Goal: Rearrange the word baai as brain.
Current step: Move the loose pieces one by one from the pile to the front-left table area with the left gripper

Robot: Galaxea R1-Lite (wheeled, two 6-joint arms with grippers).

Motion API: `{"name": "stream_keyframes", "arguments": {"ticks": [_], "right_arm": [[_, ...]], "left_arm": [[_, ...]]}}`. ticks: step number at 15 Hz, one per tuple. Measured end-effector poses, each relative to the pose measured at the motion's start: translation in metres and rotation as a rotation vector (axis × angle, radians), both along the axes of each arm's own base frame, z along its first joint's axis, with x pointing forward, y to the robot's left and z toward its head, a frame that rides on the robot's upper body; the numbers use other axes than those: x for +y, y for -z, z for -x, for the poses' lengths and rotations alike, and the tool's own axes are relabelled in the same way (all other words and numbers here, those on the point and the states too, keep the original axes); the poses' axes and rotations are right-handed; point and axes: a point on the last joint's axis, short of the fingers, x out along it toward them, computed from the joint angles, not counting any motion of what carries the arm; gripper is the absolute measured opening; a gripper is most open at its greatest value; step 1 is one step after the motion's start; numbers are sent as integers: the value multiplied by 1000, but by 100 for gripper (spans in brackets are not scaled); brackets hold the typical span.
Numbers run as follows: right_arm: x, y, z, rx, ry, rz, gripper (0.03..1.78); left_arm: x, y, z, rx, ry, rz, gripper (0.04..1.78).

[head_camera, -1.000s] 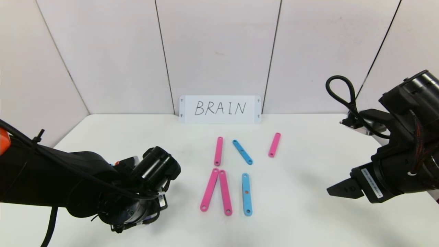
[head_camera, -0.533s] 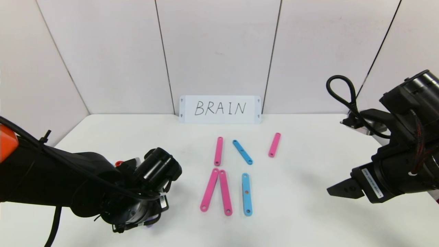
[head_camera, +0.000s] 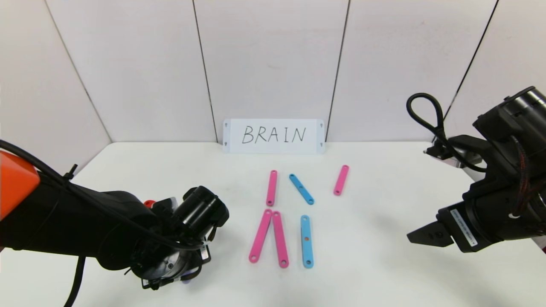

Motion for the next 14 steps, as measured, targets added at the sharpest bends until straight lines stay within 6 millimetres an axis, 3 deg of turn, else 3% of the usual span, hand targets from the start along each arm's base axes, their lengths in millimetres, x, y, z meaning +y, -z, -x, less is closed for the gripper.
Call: {"name": "stream_keyframes", "arguments": {"ticks": [14], "right_arm": [[0,0,1,-1,-2,0,171]], "left_arm": [[0,6,-10,-12,-5,22,27]]}}
